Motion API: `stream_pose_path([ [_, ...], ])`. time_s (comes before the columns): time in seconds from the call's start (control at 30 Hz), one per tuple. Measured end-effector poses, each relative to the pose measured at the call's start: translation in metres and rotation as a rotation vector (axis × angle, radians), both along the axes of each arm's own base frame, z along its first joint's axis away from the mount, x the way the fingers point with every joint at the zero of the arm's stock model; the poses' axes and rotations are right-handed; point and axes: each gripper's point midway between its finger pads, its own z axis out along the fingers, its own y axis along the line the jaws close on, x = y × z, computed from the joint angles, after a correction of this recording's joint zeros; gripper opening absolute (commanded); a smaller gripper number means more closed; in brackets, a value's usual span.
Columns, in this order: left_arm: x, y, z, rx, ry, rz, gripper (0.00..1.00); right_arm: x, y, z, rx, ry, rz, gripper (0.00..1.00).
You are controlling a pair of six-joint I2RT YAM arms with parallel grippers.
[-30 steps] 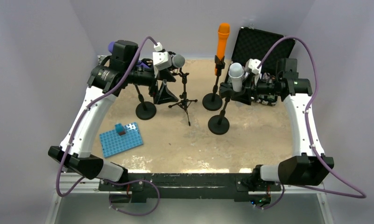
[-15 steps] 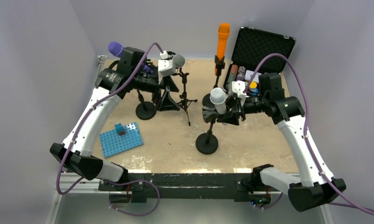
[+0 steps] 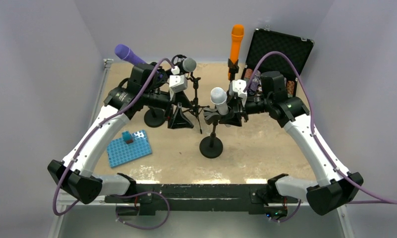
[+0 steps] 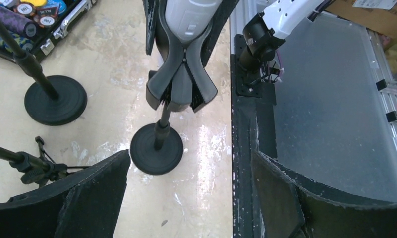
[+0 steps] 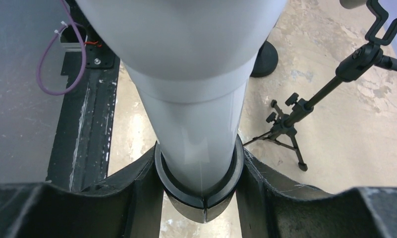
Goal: Remove the microphone from the stand
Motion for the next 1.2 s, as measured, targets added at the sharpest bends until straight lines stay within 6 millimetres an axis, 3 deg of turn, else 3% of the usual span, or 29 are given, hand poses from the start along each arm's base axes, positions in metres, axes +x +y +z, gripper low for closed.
stream_pose_path([
  [0.07,0.002,-0.004,0.001,-0.012,-0.009,0.002,0.96,0.003,0.003,-0.001,-0.003,-0.007,-0.002,0.35],
  [0.17,0.008,-0.008,0.003,-0.027,-0.02,0.008,0.97,0.004,0.004,-0.001,0.0,-0.009,-0.005,0.82],
  [0.23,0.011,-0.012,0.005,-0.035,-0.038,0.006,0.98,0.004,0.005,-0.002,0.005,-0.003,-0.01,0.92],
  [0.53,0.016,-0.021,-0.003,-0.028,-0.042,-0.008,1.0,-0.001,0.003,0.009,0.023,-0.012,-0.023,0.97],
  [0.9,0.021,-0.03,-0.002,-0.046,-0.042,-0.016,1.0,-0.012,-0.003,0.064,0.092,-0.08,-0.073,0.99],
  [1.2,0.021,-0.042,0.001,-0.061,-0.074,-0.016,0.98,0.003,0.0,0.072,0.12,-0.063,-0.134,0.94],
])
